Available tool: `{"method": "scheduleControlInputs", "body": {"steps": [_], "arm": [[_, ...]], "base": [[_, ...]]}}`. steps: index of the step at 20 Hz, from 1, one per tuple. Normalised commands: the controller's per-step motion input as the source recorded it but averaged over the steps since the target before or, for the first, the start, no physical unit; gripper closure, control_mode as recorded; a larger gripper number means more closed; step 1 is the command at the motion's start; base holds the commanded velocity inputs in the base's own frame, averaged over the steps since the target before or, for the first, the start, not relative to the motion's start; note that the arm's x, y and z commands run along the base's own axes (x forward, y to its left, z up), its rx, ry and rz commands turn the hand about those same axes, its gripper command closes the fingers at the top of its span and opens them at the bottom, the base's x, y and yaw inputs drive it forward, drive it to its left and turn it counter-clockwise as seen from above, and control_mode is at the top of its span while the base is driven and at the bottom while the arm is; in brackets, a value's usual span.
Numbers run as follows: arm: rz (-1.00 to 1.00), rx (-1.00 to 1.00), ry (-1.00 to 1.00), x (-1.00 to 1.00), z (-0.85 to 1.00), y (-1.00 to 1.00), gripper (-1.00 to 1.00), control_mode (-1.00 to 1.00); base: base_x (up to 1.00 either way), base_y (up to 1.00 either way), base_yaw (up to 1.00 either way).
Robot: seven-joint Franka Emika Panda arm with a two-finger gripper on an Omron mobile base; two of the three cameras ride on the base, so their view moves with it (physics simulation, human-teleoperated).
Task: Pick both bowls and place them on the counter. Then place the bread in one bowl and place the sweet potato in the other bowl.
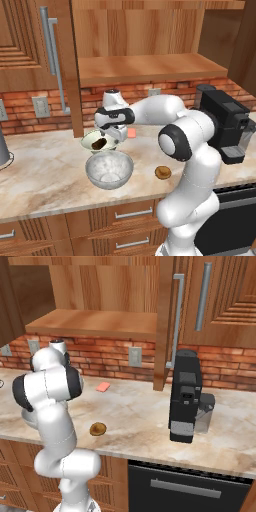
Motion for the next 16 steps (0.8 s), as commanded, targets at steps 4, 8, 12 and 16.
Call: {"method": "scheduleControlInputs", "body": {"steps": [4, 8, 12, 16], "arm": [[0.01, 0.00, 0.00, -0.24, 0.29, -0.22, -1.00, -1.00], [0.01, 0.00, -0.01, -0.33, 0.20, -0.15, -1.00, -1.00], [0.00, 0.00, -0.04, -0.34, 0.13, -0.25, -1.00, -1.00], [0.00, 0.00, -0.07, -0.37, 0.14, -0.33, -1.00, -1.00]], "base": [[0.00, 0.00, 0.00], [0.00, 0.00, 0.00], [0.00, 0.00, 0.00], [0.00, 0.00, 0.00]]}}
